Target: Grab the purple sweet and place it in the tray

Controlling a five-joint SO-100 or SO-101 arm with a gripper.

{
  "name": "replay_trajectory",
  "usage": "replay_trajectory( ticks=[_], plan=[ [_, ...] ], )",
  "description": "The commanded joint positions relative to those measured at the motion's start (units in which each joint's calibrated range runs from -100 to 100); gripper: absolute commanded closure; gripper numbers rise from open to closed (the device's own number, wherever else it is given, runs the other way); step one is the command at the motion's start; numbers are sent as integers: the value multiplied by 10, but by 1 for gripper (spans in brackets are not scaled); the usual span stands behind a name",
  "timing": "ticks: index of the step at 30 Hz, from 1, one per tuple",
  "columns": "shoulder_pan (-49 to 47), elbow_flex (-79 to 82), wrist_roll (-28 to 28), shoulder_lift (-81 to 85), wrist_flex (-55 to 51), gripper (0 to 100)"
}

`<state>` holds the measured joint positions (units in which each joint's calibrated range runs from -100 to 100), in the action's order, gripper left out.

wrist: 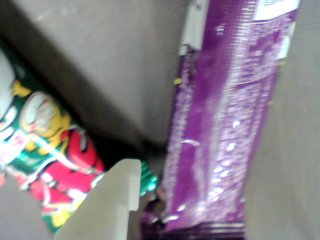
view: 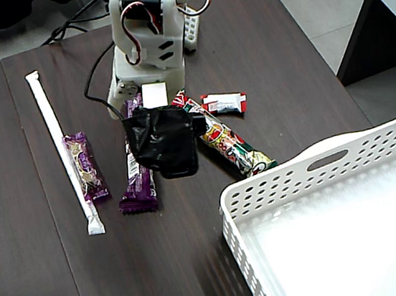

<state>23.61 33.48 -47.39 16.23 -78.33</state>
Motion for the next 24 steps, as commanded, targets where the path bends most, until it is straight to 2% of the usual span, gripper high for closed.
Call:
replay_trajectory(
  ticks=[1, 11, 24],
  plan=[
    [14, -8, 3, 31, 14, 74],
    [3, 28, 2, -5, 80, 73],
    [-14, 25, 3, -54, 115, 73]
  ],
)
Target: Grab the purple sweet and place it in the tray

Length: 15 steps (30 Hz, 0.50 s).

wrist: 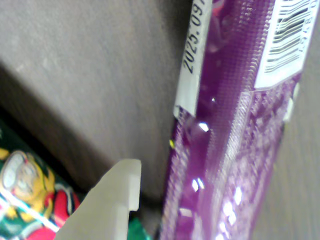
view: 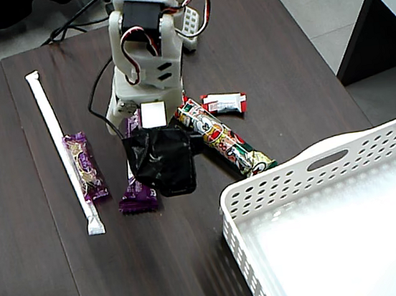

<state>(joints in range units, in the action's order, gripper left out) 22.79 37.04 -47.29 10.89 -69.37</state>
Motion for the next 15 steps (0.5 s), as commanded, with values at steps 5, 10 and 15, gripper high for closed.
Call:
replay_trajectory(
  ticks=[5, 10, 15],
  plan=[
    [1, -9, 2, -27, 47, 73],
    [11, -10, 3, -47, 65, 73],
    [19, -8, 43, -60, 65, 73]
  ],
)
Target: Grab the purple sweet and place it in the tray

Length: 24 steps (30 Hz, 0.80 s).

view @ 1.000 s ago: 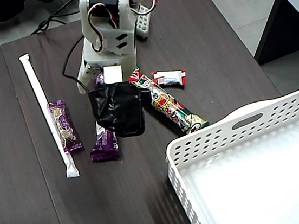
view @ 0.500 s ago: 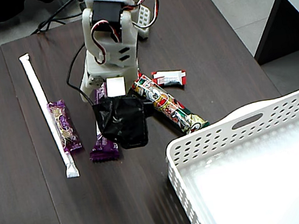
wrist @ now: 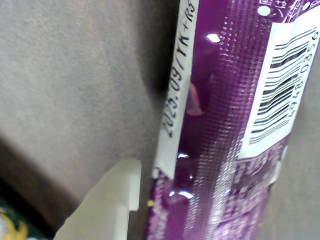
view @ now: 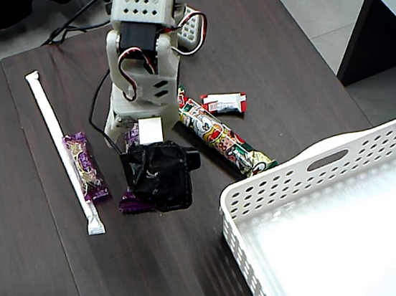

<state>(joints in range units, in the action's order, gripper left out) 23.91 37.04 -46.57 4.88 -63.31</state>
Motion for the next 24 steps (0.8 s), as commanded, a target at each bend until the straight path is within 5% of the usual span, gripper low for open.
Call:
replay_trajectory(
  ticks=[1, 20, 24],
  plan=[
    [14, -8, 42, -5, 4, 73],
    [8, -8, 17, -27, 5, 74],
    [13, -9, 17, -27, 5, 84]
  ],
)
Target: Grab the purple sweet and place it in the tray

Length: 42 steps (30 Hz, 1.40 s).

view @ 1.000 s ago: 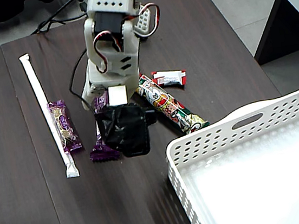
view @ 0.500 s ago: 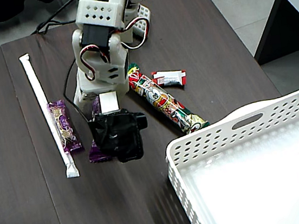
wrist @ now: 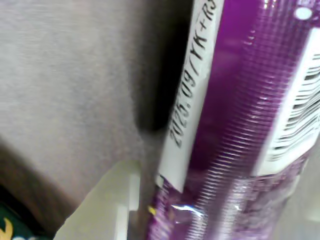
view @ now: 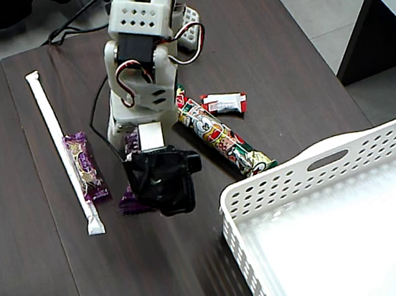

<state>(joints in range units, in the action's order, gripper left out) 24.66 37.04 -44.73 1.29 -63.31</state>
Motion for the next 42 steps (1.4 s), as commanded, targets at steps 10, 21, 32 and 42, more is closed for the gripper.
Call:
replay_trajectory(
  ticks=[10, 21, 32, 42],
  plan=[
    [3, -8, -1, 9, 12, 99],
    [2, -40, 3, 70, -41, 99],
    [-1, -53, 5, 252, -118, 99],
    [-74, -45, 5, 417, -107, 99]
  ],
)
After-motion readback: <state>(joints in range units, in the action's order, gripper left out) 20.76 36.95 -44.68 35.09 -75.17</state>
